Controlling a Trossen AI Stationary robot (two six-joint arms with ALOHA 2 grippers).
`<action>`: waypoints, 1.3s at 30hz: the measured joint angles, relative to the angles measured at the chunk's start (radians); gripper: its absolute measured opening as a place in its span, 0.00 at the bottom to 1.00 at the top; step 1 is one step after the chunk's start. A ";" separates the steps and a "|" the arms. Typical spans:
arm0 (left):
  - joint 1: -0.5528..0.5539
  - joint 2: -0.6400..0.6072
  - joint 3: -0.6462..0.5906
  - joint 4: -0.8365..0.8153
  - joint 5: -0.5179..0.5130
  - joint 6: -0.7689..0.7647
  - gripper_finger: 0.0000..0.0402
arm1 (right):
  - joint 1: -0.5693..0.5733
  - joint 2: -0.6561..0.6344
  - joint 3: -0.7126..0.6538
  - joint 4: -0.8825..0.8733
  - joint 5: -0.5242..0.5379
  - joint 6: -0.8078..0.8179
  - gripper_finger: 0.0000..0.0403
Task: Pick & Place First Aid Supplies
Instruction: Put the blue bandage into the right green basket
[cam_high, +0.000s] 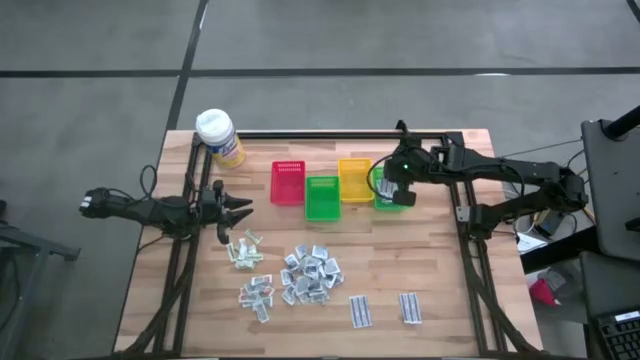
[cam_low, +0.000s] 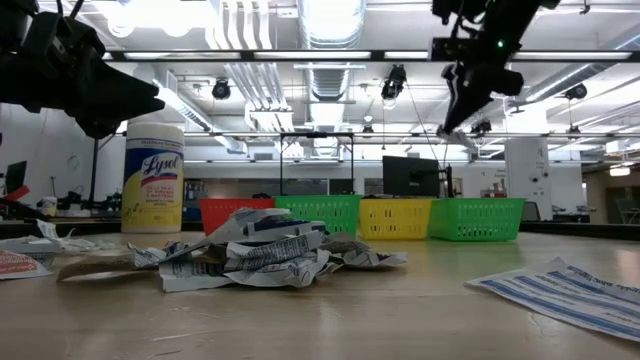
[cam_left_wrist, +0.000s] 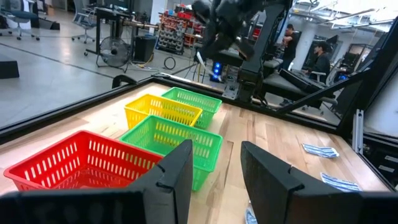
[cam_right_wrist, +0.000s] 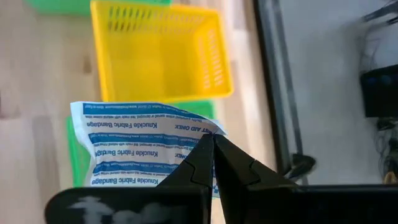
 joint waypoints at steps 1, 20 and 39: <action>0.000 0.000 0.000 0.000 0.000 0.000 0.33 | 0.000 0.000 -0.016 0.001 -0.009 0.000 0.02; 0.000 0.000 0.000 0.000 0.000 0.000 0.33 | -0.114 0.029 -0.209 0.197 -0.054 -0.134 0.02; 0.000 0.000 0.000 0.000 0.000 0.000 0.33 | -0.157 0.313 -0.078 0.157 -0.107 -0.157 0.02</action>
